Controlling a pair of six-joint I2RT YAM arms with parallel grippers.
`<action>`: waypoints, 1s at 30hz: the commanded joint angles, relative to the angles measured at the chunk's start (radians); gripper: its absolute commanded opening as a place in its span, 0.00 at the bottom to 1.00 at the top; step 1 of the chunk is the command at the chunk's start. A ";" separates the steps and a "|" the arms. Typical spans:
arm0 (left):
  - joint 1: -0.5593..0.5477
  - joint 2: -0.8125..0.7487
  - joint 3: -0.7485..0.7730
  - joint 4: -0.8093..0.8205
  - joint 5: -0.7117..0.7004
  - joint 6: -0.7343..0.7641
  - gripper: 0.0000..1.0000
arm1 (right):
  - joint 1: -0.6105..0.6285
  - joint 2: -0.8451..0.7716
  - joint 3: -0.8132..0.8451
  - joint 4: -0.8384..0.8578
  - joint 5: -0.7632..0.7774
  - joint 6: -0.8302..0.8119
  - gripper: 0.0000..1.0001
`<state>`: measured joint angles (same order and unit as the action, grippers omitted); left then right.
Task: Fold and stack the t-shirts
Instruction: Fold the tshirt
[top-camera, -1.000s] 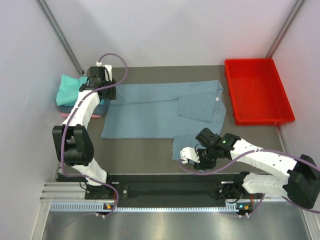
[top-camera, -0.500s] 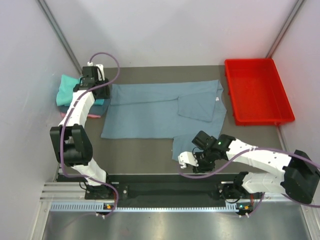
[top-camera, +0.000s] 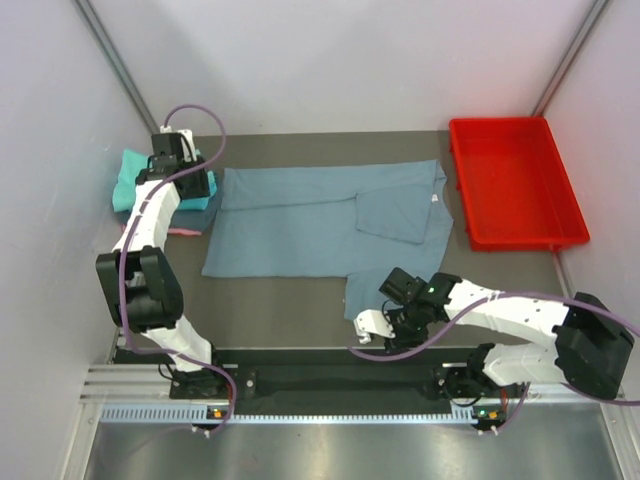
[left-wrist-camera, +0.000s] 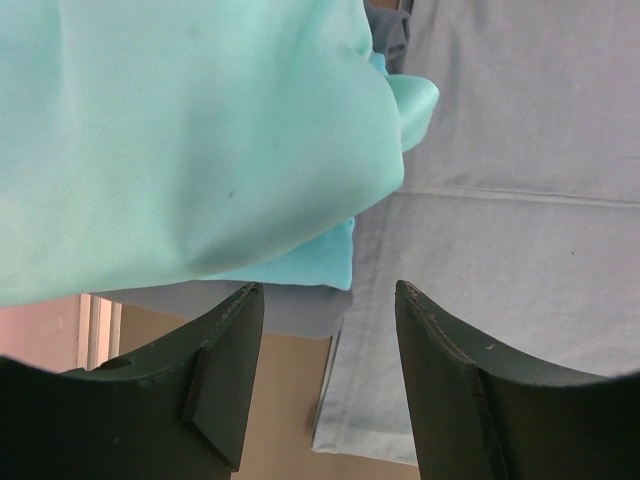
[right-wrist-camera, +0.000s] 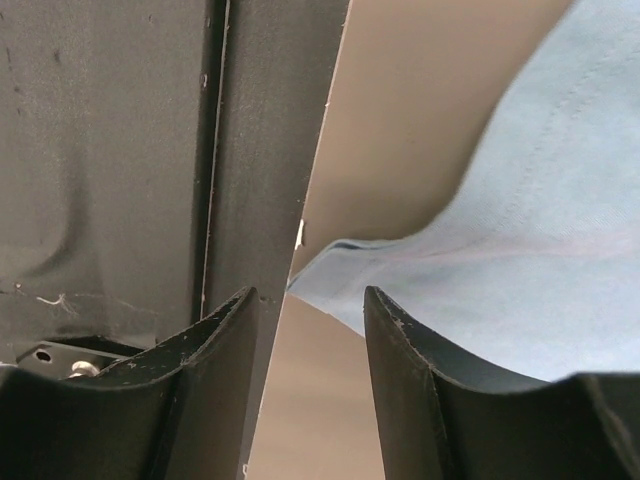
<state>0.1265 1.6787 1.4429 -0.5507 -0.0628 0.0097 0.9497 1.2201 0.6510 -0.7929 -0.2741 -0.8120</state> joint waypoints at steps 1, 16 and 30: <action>0.015 -0.008 0.050 0.003 0.021 -0.008 0.60 | 0.023 0.004 -0.013 0.037 -0.005 -0.021 0.47; 0.024 -0.020 0.071 -0.023 0.047 -0.071 0.60 | 0.026 0.012 -0.067 0.136 0.052 0.002 0.34; 0.078 -0.186 0.019 -0.218 0.058 -0.122 0.61 | -0.021 -0.027 -0.041 0.126 0.179 -0.027 0.03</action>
<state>0.1886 1.6001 1.4719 -0.6884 -0.0147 -0.0799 0.9497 1.2224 0.5938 -0.6804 -0.1356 -0.8169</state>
